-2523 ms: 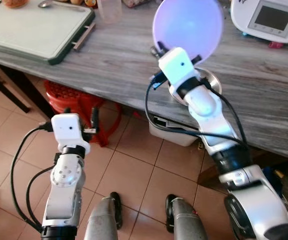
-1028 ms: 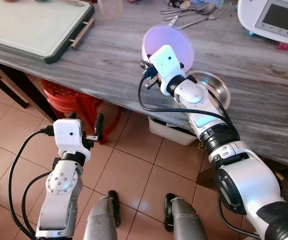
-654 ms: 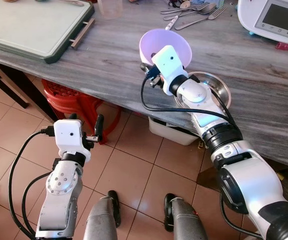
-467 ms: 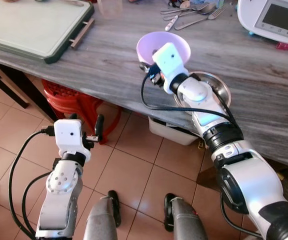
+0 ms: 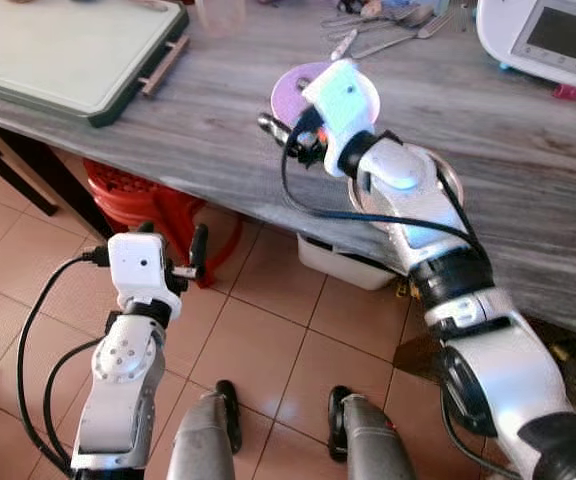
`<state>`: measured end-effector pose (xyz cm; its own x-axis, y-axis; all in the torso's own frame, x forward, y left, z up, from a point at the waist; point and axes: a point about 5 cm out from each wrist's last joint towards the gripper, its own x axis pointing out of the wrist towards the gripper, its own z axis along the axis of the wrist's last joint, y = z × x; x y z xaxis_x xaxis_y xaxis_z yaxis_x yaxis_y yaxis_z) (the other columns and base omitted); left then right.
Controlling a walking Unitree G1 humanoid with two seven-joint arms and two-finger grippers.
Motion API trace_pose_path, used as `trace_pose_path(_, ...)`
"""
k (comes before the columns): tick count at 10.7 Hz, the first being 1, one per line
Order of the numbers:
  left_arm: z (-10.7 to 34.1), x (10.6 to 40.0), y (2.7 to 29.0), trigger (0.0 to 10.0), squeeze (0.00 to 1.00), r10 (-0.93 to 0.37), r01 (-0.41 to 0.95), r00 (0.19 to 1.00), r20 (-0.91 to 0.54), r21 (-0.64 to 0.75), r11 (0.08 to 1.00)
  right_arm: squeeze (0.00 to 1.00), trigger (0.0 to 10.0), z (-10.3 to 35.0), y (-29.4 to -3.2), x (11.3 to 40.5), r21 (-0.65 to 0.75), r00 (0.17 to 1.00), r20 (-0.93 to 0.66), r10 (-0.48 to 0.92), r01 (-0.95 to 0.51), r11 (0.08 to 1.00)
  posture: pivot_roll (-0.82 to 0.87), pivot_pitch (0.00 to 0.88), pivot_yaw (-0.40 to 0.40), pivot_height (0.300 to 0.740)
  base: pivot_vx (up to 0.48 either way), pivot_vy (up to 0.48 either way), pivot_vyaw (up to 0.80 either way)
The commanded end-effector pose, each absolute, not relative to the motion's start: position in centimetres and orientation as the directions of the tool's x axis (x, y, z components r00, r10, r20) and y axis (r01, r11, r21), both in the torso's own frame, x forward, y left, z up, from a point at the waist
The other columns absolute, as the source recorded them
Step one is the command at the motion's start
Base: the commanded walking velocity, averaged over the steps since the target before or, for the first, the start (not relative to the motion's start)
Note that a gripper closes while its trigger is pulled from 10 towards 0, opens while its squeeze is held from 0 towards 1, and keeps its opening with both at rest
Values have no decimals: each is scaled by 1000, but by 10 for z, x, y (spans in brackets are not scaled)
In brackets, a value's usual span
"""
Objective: Setting the table
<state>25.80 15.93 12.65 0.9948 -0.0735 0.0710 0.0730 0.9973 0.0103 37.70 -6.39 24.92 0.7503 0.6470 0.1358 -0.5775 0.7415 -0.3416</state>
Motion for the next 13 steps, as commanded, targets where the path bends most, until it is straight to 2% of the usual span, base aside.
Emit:
trace_pose_path(1, 121, 256, 162, 10000, 0, -59, 58, 997, 49, 14, 998, 1000, 10000, 264, -69, 373, -290, 761, 204, 615, -554, 781, 23, 273, 17, 740, 0, 0, 0)
trace_pose_path(2, 121, 256, 162, 10000, 0, -58, 58, 997, 50, 14, 998, 1000, 10000, 269, -72, 369, -303, 772, 241, 589, -516, 801, 18, 271, 16, 740, 0, 0, 0)
trace_pose_path(3, 121, 256, 163, 10000, 0, -54, 54, 997, 55, 11, 998, 1000, 10000, 277, -83, 354, -332, 787, 365, 497, -389, 860, 12, 271, 16, 740, 0, 0, 0)
trace_pose_path(5, 124, 256, 162, 10000, 0, -67, 68, 995, 70, -14, 998, 1000, 10000, 265, -105, 335, -279, 858, 412, 307, -201, 939, 2, 273, 15, 740, 0, 0, 0)
trace_pose_path(7, 129, 251, 164, 10000, 0, -77, 83, 992, 96, -56, 995, 1000, 10000, 235, -126, 322, -197, 936, 327, 133, -70, 978, -12, 280, 18, 740, 0, 0, 0)
trace_pose_path(9, 129, 247, 161, 10000, 0, -94, 100, 991, 97, -66, 993, 1000, 10000, 224, -144, 313, -167, 960, 280, -14, 63, 984, -20, 280, 16, 740, 0, 0, 0)
trace_pose_path(13, 128, 247, 158, 10000, 0, -102, 109, 990, 92, -68, 992, 1000, 10000, 196, -152, 315, -34, 993, 87, -85, 88, 996, -21, 288, 9, 740, 0, 0, 0)
